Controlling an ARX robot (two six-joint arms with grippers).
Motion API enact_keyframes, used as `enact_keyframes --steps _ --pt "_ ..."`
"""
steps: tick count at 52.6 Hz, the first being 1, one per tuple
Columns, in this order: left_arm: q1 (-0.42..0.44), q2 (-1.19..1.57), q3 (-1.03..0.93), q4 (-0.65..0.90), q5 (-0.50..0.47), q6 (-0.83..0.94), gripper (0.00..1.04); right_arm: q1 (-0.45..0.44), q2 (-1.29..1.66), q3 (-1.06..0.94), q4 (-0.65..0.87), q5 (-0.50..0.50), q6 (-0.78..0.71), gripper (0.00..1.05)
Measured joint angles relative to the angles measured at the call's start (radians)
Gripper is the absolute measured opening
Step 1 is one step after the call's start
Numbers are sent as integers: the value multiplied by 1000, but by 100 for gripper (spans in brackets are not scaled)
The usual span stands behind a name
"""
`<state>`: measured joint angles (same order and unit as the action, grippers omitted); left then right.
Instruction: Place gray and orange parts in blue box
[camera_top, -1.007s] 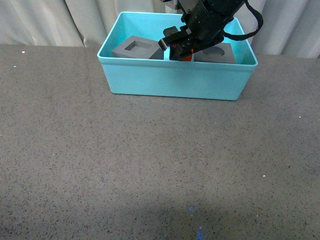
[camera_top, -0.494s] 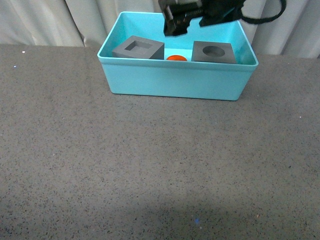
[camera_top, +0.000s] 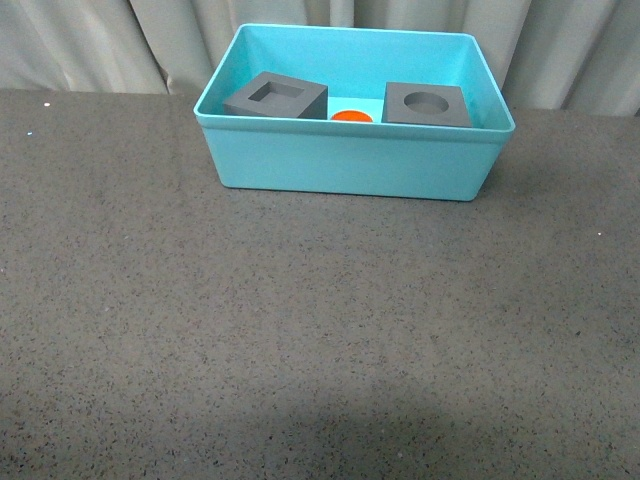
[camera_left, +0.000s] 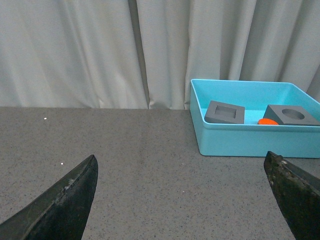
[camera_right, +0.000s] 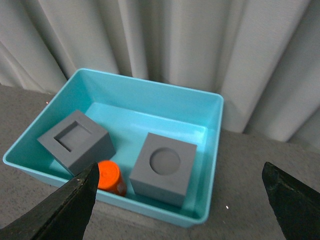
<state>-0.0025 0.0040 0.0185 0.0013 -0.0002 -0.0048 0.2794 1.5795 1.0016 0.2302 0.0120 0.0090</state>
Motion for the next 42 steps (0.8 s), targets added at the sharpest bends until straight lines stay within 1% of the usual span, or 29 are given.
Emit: enact_keyframes --steps 3,4,11,12,13,15,16,18,19,21,28,31,32,36,38,41,42 --pt "0 0 0 0 0 0 98 4 -81 -93 -21 79 15 95" --pt "0 0 0 0 0 0 98 6 -110 -134 -10 126 15 95" --pt "0 0 0 0 0 0 98 12 -220 -362 164 388 12 95" --pt "0 0 0 0 0 0 98 10 -222 -393 214 387 11 93" --pt "0 0 0 0 0 0 98 2 -224 -430 288 362 8 90" --pt "0 0 0 0 0 0 98 -18 -229 -517 473 278 3 82" --pt "0 -1 0 0 0 0 98 -21 -231 -534 505 264 2 80" --pt "0 -1 0 0 0 0 98 -35 -247 -592 606 232 -2 73" --pt "0 -1 0 0 0 0 98 -39 -253 -603 625 226 -3 71" --pt "0 0 0 0 0 0 98 -52 -280 -641 673 208 -4 64" --pt "0 0 0 0 0 0 98 -89 -370 -715 689 174 -5 44" --pt "0 0 0 0 0 0 98 -106 -410 -751 686 157 -5 33" --pt "0 0 0 -1 0 0 98 -114 -427 -767 681 148 -5 28" --pt "0 0 0 -1 0 0 98 -130 -463 -798 668 134 -5 17" --pt "0 0 0 -1 0 0 98 -143 -497 -822 656 122 -5 8" --pt "0 0 0 -1 0 0 98 -154 -534 -843 643 113 -6 0" --pt "0 0 0 -1 0 0 98 -158 -547 -850 637 108 -7 1"
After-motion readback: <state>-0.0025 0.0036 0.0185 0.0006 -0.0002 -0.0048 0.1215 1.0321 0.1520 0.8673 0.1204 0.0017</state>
